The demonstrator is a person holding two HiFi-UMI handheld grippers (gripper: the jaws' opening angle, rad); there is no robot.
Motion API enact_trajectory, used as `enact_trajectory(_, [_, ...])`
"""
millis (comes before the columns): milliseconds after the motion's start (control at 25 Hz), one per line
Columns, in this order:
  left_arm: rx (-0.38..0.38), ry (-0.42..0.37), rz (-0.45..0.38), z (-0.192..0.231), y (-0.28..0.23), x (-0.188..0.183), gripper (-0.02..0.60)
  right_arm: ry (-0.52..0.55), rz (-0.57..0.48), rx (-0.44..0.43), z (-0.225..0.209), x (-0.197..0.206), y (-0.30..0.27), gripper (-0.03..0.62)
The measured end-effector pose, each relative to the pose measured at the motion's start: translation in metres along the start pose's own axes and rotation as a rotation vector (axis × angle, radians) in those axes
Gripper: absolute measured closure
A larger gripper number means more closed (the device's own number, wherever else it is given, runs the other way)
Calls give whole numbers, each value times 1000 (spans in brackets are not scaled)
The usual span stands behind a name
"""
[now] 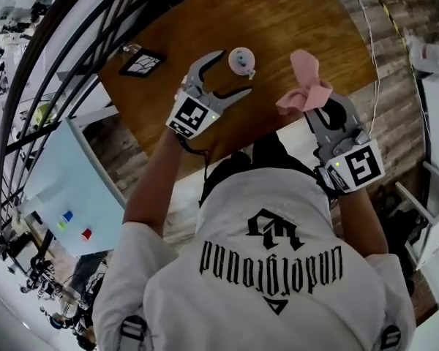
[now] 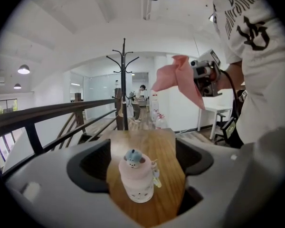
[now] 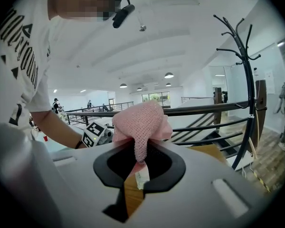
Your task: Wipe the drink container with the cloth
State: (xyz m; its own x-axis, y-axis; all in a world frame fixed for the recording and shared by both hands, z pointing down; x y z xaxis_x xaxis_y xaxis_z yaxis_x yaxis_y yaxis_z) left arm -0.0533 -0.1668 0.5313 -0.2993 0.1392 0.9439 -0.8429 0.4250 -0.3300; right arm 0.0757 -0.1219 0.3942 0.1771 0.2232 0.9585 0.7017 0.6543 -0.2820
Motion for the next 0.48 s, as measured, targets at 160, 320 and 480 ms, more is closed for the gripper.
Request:
enact_trajectory(160, [16,-33,46,12,-24,29,112,-15,20,-6,-12,16,-17,557])
enact_trajectory(320, [25,-5,68,17,-36,51,109,-41,55,-16,-16,30,-25,557])
enact_trajectory(480, [46,-5,68,27,-48,66,109,-52,75,-19,-25,41,-38,557])
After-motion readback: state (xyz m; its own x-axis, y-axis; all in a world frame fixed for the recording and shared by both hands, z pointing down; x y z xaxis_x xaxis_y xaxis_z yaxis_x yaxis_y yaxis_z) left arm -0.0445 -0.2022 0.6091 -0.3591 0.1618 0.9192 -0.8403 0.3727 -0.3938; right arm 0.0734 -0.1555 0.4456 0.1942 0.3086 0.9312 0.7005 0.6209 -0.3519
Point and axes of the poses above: the fingertips, and each gripper's own axes: y backward along the fingers, z to its left, x out of its underside, the point moved 2 cm from there along y, backward along the fingers, and after that the axes turned 3 degrees about y, right-handed, at the moved point
